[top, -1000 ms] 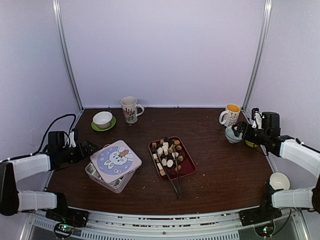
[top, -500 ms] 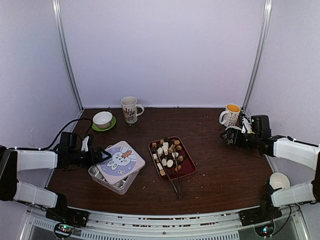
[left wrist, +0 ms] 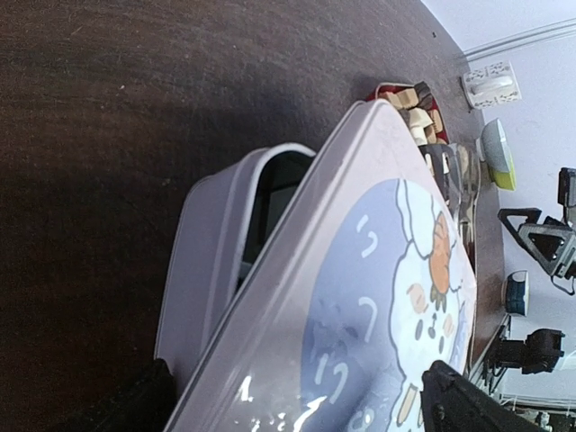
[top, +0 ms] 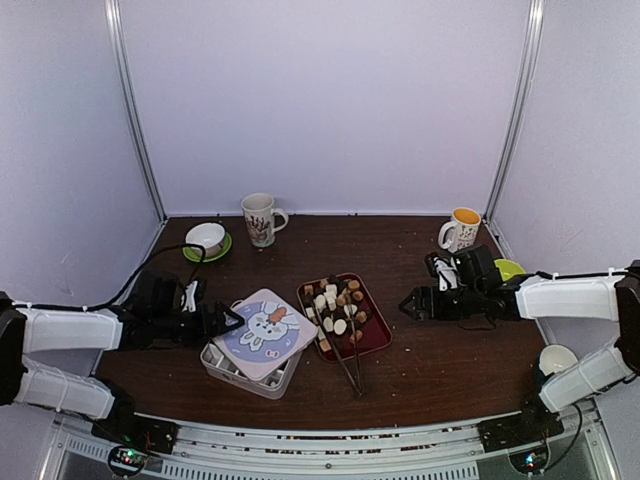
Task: Pack the chocolate
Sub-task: Move the packing box to the center of the board.
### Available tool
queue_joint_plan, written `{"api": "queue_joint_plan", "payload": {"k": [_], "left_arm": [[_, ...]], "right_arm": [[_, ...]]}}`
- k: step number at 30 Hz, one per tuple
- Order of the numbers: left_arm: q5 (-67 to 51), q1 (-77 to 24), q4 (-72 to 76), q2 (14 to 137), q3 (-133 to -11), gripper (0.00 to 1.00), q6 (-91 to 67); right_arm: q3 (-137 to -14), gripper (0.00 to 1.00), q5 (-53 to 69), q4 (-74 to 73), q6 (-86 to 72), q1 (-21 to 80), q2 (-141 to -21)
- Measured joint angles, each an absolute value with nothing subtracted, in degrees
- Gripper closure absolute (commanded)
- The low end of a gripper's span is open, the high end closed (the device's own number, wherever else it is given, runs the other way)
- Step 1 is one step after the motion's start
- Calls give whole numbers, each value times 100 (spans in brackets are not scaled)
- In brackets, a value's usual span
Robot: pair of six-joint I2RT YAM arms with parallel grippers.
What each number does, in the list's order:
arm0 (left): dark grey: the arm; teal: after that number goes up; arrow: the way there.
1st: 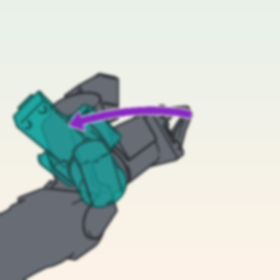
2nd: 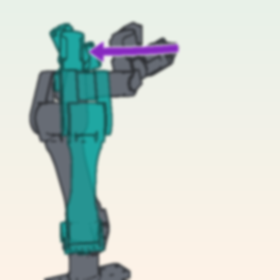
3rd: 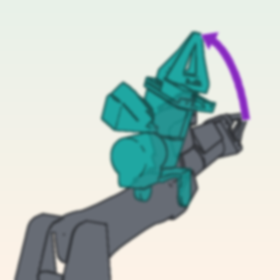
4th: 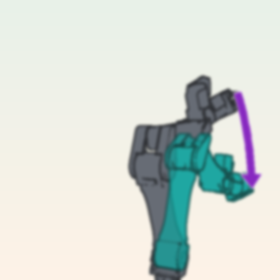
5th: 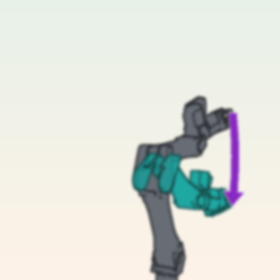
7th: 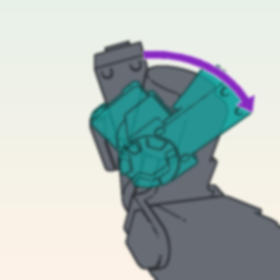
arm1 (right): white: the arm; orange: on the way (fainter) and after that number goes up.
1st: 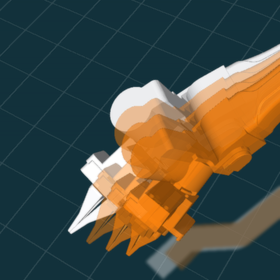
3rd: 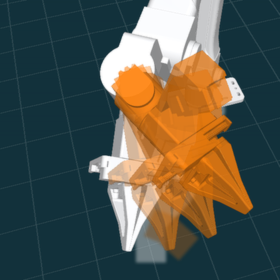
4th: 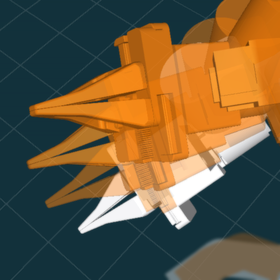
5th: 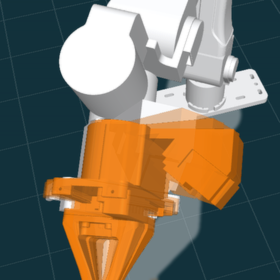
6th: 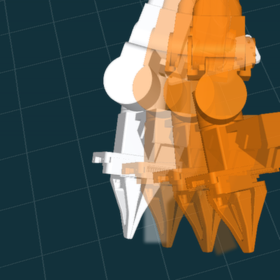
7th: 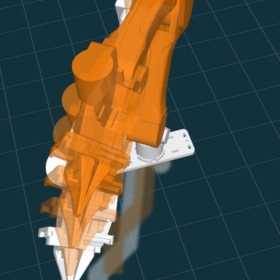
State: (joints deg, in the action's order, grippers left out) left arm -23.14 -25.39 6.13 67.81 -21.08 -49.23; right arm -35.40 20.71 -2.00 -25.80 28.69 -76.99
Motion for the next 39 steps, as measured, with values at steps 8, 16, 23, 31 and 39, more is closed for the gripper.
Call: {"api": "queue_joint_plan", "payload": {"k": [8, 16, 23, 31, 39], "left_arm": [[-2005, -2600, -200, 5846, -2108, 2, -4941], [-1883, -2600, -1518, 4652, -2104, 11, -5050], [-1664, -2600, -3155, 4080, -2504, 19, -5203], [-1581, -2600, -3997, 3955, -2545, 71, -5387], [-2058, -2604, -3734, 4305, -2150, 99, -5264]], "right_arm": [[-3634, 15, 1962, -215, -2655, 3468, -7985], [-3651, 14, 1874, -215, -2744, 3588, -8005], [-3651, 13, 1743, -268, -2744, 3610, -7957], [-3651, 12, 1634, -327, -2742, 3614, -7784], [-3651, 12, 1616, -349, -2735, 3614, -7756]]}}
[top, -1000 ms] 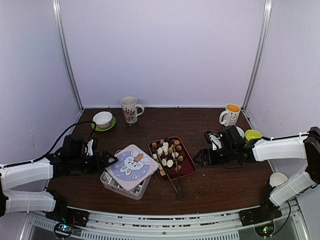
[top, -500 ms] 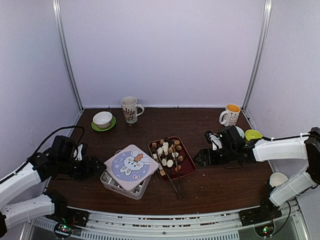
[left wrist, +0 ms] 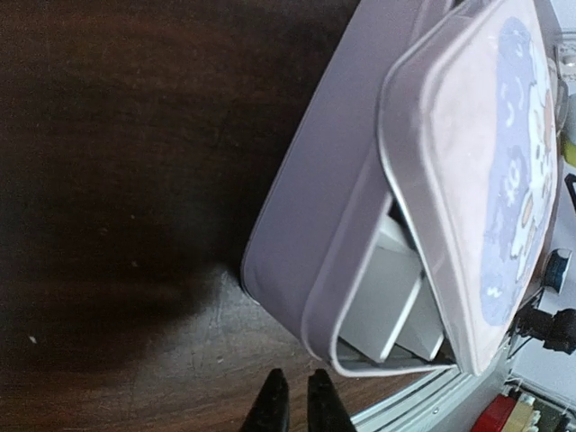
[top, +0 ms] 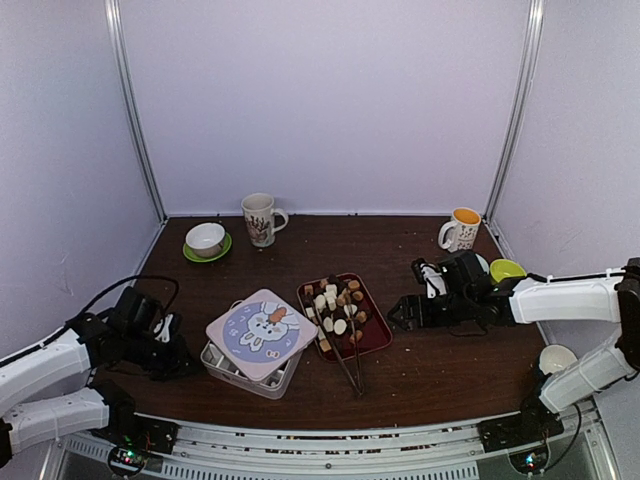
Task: Pack the chocolate
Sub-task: Move the packing box to the center of the board.
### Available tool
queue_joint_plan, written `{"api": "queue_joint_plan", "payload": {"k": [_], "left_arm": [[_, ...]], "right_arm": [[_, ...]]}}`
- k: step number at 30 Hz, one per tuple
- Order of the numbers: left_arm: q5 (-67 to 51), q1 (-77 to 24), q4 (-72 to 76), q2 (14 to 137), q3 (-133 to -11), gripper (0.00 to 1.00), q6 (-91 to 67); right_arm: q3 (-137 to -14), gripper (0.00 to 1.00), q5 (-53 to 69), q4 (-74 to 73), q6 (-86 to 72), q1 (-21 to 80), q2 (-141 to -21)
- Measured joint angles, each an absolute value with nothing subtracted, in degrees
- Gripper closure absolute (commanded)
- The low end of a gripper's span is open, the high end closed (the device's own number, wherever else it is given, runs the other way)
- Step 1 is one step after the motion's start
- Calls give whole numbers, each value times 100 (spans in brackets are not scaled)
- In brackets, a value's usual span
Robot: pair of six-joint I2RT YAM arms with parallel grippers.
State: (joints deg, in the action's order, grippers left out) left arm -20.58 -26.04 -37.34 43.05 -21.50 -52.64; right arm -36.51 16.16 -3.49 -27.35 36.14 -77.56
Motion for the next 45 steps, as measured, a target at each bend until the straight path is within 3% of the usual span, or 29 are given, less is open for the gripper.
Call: {"api": "queue_joint_plan", "payload": {"k": [15, 28, 36, 41, 45], "left_arm": [[-2453, -3135, -1361, 5631, -1330, 100, -5872], [-1802, -4783, 554, 7234, -1820, 100, -7050], [-1411, -5264, 1717, 8595, -2617, 100, -7518], [-1343, -5356, 2023, 8521, -2646, 100, -7575], [-1120, -5358, 1365, 7741, -2611, 100, -7391]], "right_arm": [[-3649, 12, 1608, -305, -2746, 3614, -7747], [-3524, 13, 1686, -43, -2899, 3677, -7747], [-3483, 13, 1651, -19, -2899, 3680, -7669], [-3382, 13, 1594, -45, -2899, 3680, -7491], [-3334, 14, 1586, -73, -2954, 3697, -7336]]}}
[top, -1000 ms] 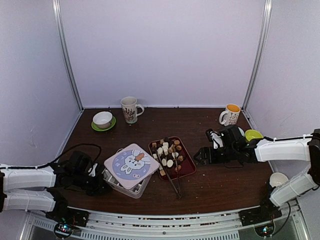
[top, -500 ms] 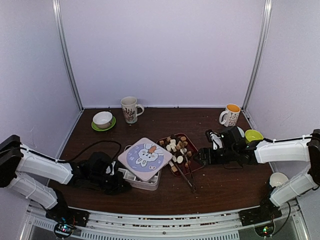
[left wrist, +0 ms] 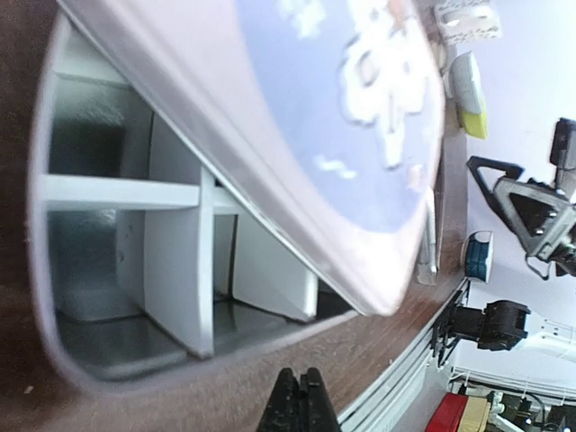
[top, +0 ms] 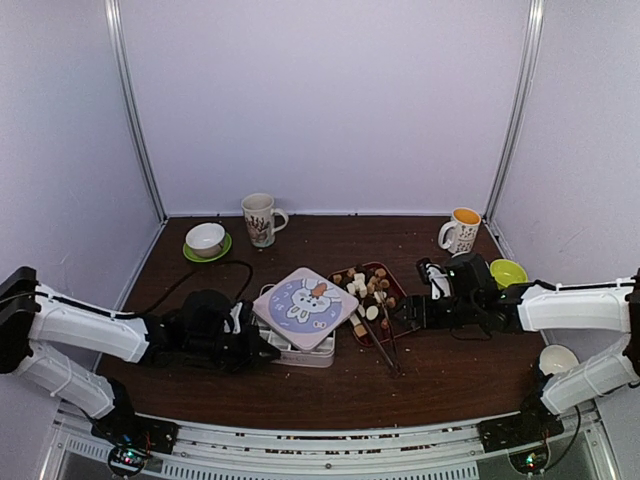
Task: Pack the chocolate
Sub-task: Move the packing box to the center of the board, then pick up the box lid from the packing box.
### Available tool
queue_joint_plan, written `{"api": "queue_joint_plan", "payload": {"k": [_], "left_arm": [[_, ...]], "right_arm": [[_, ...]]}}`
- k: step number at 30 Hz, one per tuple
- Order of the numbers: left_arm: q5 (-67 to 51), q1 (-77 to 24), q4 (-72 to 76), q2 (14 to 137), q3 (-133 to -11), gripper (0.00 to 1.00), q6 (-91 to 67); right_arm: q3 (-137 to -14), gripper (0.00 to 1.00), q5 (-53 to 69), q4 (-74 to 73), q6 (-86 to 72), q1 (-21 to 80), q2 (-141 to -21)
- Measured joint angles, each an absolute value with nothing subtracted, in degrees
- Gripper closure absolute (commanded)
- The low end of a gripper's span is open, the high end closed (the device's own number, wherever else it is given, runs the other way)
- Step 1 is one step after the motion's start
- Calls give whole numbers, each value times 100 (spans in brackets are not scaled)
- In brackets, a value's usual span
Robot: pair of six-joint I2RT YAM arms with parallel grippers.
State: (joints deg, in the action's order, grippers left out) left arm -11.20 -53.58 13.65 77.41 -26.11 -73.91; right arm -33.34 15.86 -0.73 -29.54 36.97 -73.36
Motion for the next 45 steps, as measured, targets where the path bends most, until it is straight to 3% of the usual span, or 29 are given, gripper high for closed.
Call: {"api": "queue_joint_plan", "payload": {"k": [6, 11, 14, 22, 33, 45], "left_arm": [[-740, -5212, 198, 6051, -2499, 94, -7037], [-661, -4495, -242, 5124, -2056, 67, -6777], [-729, -4032, -362, 5030, -1903, 57, -6563], [-1194, -3677, 89, 5894, -1944, 55, -5896], [-1518, -3675, 768, 6390, -2427, 51, -5181], [-1712, -3430, 1559, 7314, -2749, 30, -5341]], "right_arm": [[-3334, 14, 1608, -45, -3223, 3964, -7264], [-3367, 16, 1549, -54, -3361, 4060, -7367], [-3516, 20, 1426, -211, -3356, 4060, -7553], [-3741, 31, 1129, -532, -3321, 4119, -7708], [-3929, 29, 888, -548, -3406, 4504, -7979], [-4075, 29, 1015, -75, -3642, 4556, -7996]]}}
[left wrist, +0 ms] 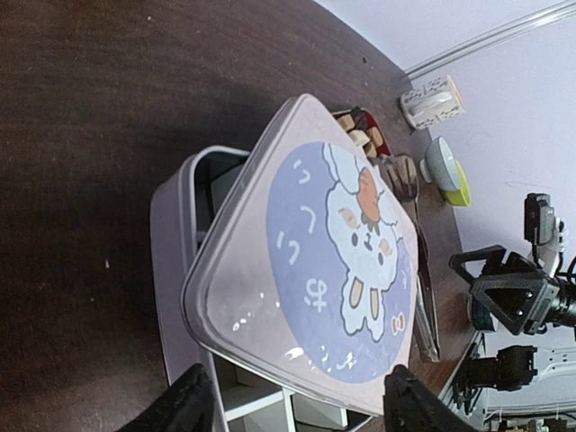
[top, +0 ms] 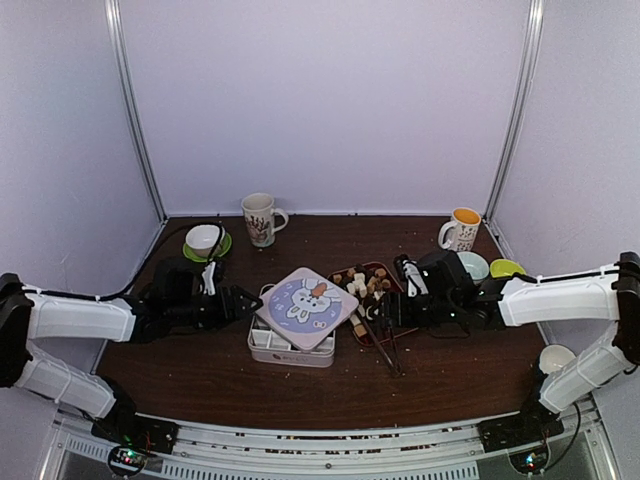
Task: Pack the chocolate
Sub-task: Pick up the box lid from the packing box.
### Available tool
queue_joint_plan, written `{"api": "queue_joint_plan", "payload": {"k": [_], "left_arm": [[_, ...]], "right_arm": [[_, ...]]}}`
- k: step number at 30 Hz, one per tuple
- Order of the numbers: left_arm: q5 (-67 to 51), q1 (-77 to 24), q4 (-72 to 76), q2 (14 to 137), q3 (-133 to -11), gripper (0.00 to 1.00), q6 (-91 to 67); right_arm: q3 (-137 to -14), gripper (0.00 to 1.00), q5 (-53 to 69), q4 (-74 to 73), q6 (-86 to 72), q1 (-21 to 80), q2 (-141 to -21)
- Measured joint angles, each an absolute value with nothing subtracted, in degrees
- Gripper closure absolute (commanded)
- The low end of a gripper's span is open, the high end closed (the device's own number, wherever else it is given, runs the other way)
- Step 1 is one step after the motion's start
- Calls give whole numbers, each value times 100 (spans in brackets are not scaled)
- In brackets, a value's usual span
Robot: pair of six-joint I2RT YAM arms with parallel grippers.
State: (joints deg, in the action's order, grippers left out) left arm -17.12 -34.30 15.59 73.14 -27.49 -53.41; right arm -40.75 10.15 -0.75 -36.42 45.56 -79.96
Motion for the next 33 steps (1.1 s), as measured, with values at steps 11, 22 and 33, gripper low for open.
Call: {"api": "queue_joint_plan", "payload": {"k": [11, 22, 33], "left_arm": [[-2276, -3085, 2550, 7959, -2665, 27, -5498], [-2672, -2954, 3570, 8892, -2657, 29, -5859], [-2805, -2891, 3924, 9021, -2578, 30, -6001]], "right_arm": [[-4075, 29, 1605, 1125, -4534, 4672, -8630], [-4200, 29, 1678, 1546, -5175, 4724, -9150], [-4703, 26, 1328, 1389, -5297, 4724, -9456]]}}
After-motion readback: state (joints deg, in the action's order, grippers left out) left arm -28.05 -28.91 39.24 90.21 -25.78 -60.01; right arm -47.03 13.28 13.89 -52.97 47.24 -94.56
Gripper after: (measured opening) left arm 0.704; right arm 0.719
